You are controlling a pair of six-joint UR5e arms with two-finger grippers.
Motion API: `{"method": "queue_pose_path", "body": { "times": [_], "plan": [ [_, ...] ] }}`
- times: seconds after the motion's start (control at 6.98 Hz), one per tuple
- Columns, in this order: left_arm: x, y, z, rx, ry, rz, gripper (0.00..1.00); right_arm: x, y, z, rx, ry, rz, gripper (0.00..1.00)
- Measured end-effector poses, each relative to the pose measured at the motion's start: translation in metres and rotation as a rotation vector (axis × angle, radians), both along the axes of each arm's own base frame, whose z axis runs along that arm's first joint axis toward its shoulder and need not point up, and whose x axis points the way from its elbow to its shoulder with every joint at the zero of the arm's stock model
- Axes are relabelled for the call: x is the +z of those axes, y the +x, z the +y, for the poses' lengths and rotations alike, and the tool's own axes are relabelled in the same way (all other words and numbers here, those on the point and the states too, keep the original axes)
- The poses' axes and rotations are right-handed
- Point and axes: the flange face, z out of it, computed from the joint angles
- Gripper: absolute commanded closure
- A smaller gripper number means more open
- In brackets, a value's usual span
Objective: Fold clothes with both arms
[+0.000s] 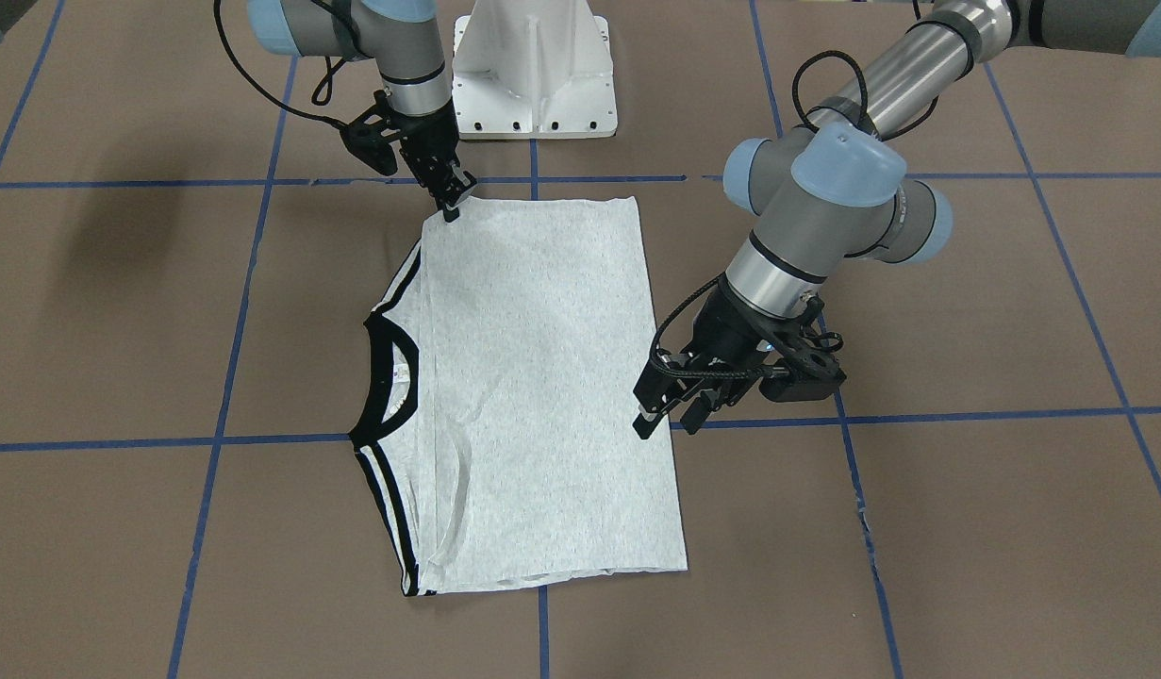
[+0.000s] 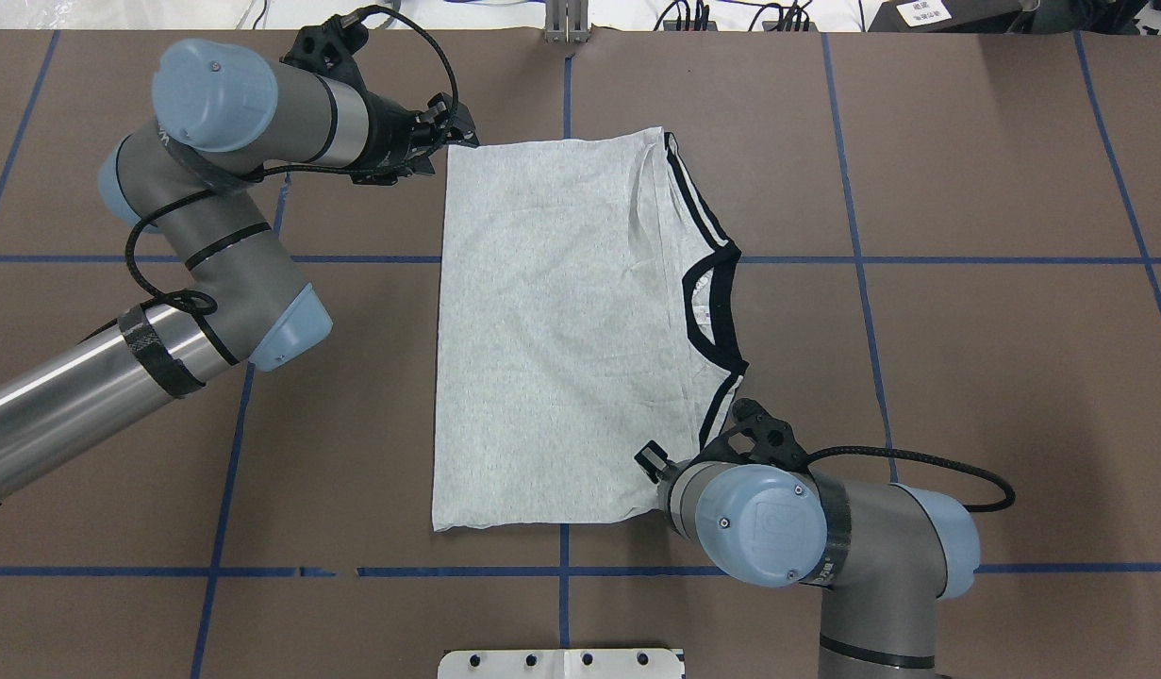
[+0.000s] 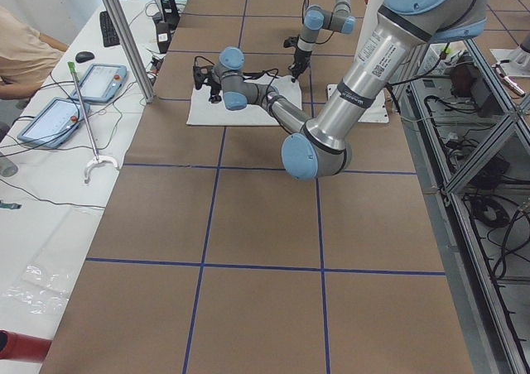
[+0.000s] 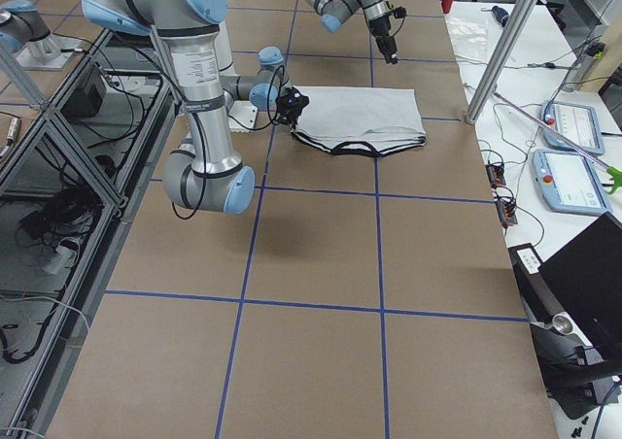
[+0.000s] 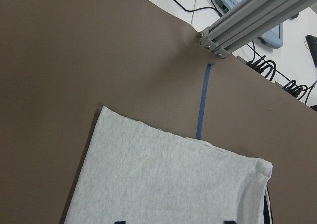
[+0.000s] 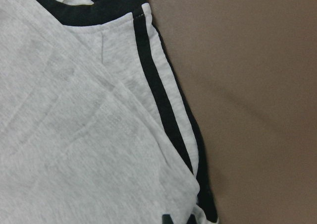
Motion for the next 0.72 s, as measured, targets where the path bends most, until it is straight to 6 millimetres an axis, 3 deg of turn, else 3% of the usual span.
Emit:
{"method": "queue_pose_path", "body": {
  "times": [0.29, 0.43, 0.72],
  "plan": [
    [0.005, -0.009, 0.021, 0.009, 0.001, 0.016, 0.27, -0.008, 0.007, 0.009, 0.014, -0.027, 0.005, 1.0],
    [0.007, -0.01, 0.033, 0.015, -0.014, 0.032, 0.28, -0.009, 0.006, 0.016, 0.013, -0.033, 0.009, 0.01],
    [0.008, -0.009, 0.041, 0.017, -0.033, 0.047, 0.27, -0.001, 0.005, 0.019, 0.012, -0.036, 0.029, 0.0]
  ]
}}
